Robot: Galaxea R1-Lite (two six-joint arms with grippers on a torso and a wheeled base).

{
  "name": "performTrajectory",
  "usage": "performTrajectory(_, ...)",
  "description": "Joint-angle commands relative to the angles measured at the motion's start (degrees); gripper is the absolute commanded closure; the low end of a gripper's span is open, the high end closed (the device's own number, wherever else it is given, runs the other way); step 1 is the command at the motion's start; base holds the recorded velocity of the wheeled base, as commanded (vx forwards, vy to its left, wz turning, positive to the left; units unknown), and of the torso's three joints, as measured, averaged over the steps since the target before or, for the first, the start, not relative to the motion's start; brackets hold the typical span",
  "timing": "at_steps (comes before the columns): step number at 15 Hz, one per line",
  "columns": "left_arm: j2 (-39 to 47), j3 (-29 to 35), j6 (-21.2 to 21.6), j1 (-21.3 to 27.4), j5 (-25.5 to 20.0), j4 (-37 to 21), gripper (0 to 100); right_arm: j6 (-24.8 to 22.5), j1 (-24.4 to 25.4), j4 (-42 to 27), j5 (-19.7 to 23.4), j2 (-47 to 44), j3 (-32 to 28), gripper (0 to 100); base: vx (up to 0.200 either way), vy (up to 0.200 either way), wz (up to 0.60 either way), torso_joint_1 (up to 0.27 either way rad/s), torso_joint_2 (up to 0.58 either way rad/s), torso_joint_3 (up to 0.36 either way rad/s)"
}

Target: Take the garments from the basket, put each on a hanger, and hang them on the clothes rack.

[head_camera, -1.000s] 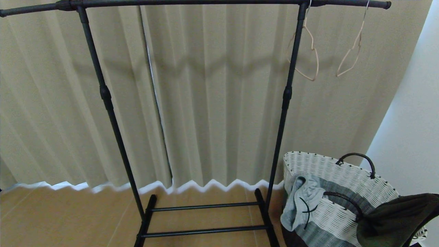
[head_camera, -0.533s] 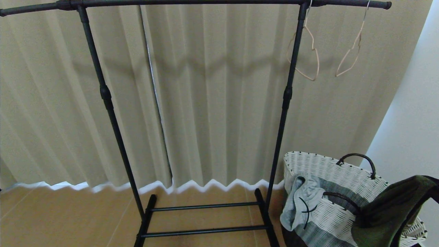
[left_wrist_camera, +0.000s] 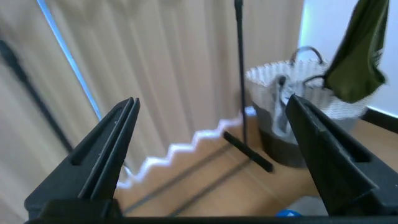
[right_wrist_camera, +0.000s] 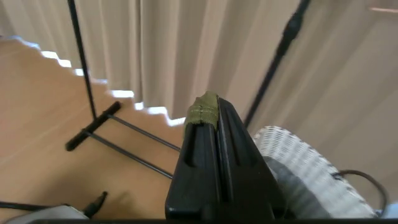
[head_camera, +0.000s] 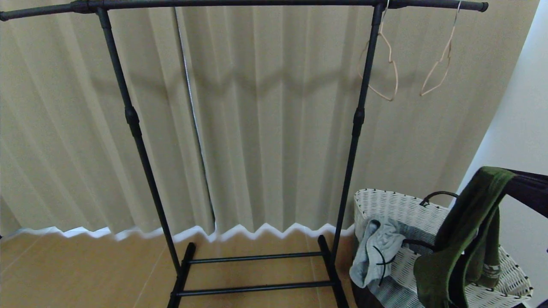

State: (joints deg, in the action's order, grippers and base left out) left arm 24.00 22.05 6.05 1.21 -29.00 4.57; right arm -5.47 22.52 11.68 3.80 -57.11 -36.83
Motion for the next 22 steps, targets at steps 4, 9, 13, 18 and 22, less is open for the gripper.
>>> performTrajectory(4, 41.3, 11.6, -1.6, 26.0, 16.0, 13.6, 0, 2.2, 1.2, 2.6, 0.9, -7.2, -3.0, 100, 0.000, 0.000, 0.00, 0.000, 0.00, 0.000)
performTrajectory(9, 58.9, 17.8, -8.2, 51.4, 28.6, 17.6, 0, 3.1, 1.3, 5.5, 2.0, -9.0, -4.6, 100, 0.000, 0.000, 0.00, 0.000, 0.00, 0.000)
performTrajectory(13, 74.7, 25.2, -15.5, 60.9, 37.1, 22.8, 0, 4.9, 1.3, 7.3, 3.9, -9.2, -4.8, 100, 0.000, 0.000, 0.00, 0.000, 0.00, 0.000)
performTrajectory(18, 91.8, 45.0, -24.2, 66.7, 41.3, 22.5, 0, 5.8, 2.8, 7.3, 3.9, -9.0, -4.8, 100, 0.000, 0.000, 0.00, 0.000, 0.00, 0.000)
performTrajectory(22, 97.8, 51.7, -24.5, 66.4, 42.8, 22.5, 0, 5.8, 3.3, 7.3, 3.8, -8.6, -4.9, 100, 0.000, 0.000, 0.00, 0.000, 0.00, 0.000)
